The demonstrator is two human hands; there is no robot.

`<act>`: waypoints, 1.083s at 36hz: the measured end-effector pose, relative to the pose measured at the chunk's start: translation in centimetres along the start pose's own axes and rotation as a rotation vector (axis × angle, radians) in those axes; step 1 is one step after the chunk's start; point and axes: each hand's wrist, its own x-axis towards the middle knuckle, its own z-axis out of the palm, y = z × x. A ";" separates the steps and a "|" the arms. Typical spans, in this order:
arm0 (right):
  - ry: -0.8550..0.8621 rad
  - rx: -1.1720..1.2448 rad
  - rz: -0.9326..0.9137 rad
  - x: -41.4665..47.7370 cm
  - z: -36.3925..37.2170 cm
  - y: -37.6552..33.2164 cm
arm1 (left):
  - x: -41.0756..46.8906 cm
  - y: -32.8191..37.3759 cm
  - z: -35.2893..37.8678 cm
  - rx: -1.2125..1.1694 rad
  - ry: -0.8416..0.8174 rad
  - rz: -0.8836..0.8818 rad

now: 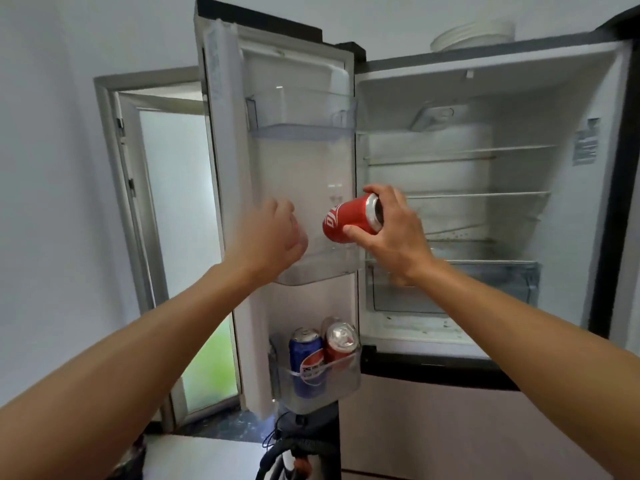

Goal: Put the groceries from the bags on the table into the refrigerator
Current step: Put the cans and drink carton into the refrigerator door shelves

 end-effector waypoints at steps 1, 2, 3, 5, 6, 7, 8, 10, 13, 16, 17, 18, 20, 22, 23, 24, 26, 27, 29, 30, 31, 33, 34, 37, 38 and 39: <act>-0.011 -0.006 -0.005 0.4 0.7 0.3 | 0.2 -0.2 0.2 0.010 -0.006 0.003; -0.025 -0.006 -0.006 0.6 1.4 0.7 | 0.3 -0.4 0.5 0.022 -0.011 0.007; -0.038 -0.001 -0.002 0.8 2.0 1.1 | 0.4 -0.6 0.7 0.037 -0.009 0.015; -0.064 0.004 -0.002 1.1 3.3 2.0 | 0.4 -0.9 1.3 0.077 0.014 0.051; -0.078 0.004 -0.003 1.1 3.8 2.4 | 0.4 -1.0 1.7 0.098 0.027 0.072; -0.090 0.005 -0.007 1.2 4.3 2.7 | 0.4 -1.1 2.1 0.122 0.035 0.086; -0.095 0.006 -0.015 1.2 4.8 3.0 | 0.4 -1.2 2.5 0.151 0.038 0.093; -0.085 0.002 -0.029 1.3 5.5 3.4 | 0.4 -1.3 3.5 0.214 0.049 0.090; -0.088 -0.014 -0.020 1.6 6.2 3.9 | 0.3 -1.2 4.4 0.232 0.086 0.054; -0.122 -0.022 -0.020 1.5 6.3 4.2 | 0.1 -1.0 5.0 0.236 0.124 0.045; -0.137 -0.014 -0.035 1.4 6.3 4.3 | 0.0 -0.8 5.2 0.234 0.132 0.046; -0.158 0.003 -0.050 1.3 6.3 4.4 | -0.1 -0.5 5.4 0.226 0.133 0.048; -0.211 0.040 -0.070 1.2 6.3 4.6 | -0.6 -0.1 5.9 0.204 0.123 0.042; -0.256 0.056 -0.080 1.2 6.3 4.9 | -1.1 0.2 6.3 0.190 0.102 0.023; -0.267 0.060 -0.088 1.3 6.3 5.0 | -1.3 0.3 6.5 0.184 0.089 0.011; -0.271 0.063 -0.100 1.3 6.4 5.1 | -1.4 0.3 6.7 0.172 0.080 -0.004; -0.272 0.078 -0.125 1.3 6.6 5.3 | -1.5 0.5 6.9 0.143 0.071 -0.049; -0.271 0.086 -0.135 1.3 6.7 5.4 | -1.5 0.7 6.9 0.132 0.068 -0.071; -0.274 0.098 -0.149 1.1 6.9 5.7 | -1.6 1.0 6.9 0.106 0.057 -0.109; -0.281 0.103 -0.152 1.0 6.9 5.8 | -1.7 1.2 7.0 0.091 0.051 -0.122; -0.287 0.103 -0.155 0.9 7.0 6.0 | -1.7 1.4 7.0 0.077 0.045 -0.132; -0.308 0.085 -0.157 0.7 7.0 6.2 | -1.7 1.8 7.0 0.055 0.026 -0.147; -0.325 0.071 -0.156 0.7 7.0 6.3 | -1.7 2.0 7.0 0.048 0.007 -0.158; -0.385 0.028 -0.163 0.8 6.6 6.3 | -2.2 2.7 6.9 0.052 -0.038 -0.183; -0.401 0.015 -0.168 0.8 6.4 6.3 | -2.5 3.0 6.8 0.063 -0.050 -0.192; -0.417 0.002 -0.172 0.7 6.2 6.5 | -3.0 3.3 6.8 0.083 -0.064 -0.203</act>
